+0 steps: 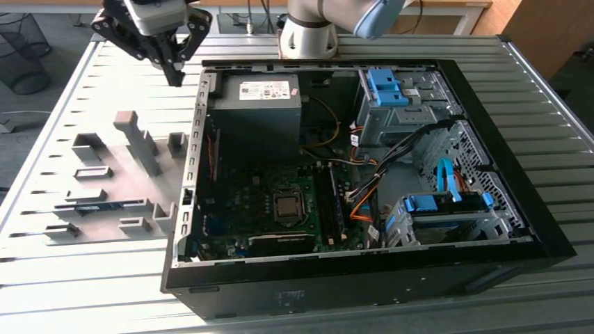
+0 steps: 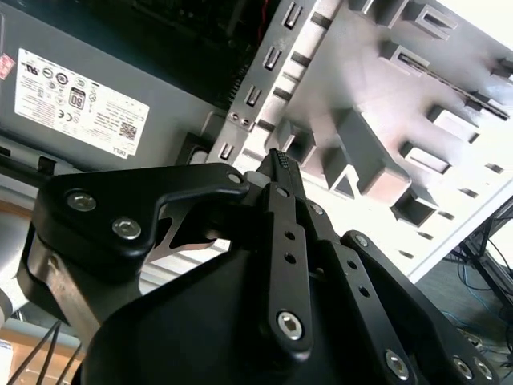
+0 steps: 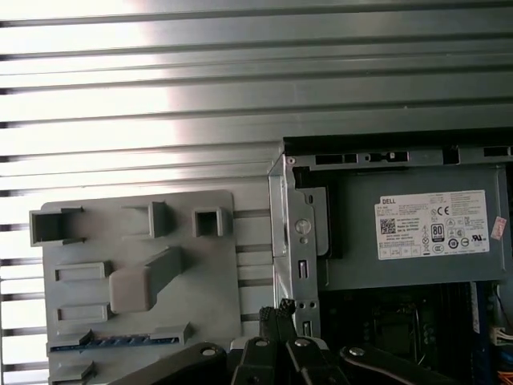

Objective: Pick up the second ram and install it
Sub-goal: 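Reach for the second ram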

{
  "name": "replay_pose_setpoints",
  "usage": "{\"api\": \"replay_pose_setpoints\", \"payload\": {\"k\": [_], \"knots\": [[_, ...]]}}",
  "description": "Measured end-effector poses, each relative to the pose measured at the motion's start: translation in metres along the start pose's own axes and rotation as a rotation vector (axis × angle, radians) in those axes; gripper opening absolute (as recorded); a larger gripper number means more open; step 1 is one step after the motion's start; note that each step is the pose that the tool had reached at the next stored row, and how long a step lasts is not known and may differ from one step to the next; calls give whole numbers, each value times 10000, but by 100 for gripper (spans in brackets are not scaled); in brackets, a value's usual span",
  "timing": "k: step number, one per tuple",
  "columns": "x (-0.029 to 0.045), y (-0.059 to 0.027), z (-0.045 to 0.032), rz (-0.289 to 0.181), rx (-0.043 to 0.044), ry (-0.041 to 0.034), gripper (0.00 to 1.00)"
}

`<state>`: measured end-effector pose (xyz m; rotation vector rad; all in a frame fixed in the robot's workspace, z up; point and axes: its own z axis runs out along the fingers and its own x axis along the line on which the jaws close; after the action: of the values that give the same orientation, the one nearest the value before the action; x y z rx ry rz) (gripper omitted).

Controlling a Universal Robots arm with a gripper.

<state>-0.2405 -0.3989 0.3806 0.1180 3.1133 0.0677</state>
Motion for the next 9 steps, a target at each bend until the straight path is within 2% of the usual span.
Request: {"api": "replay_pose_setpoints", "payload": {"k": [9], "knots": [[209,-27,10,0,1,1,10]]}}
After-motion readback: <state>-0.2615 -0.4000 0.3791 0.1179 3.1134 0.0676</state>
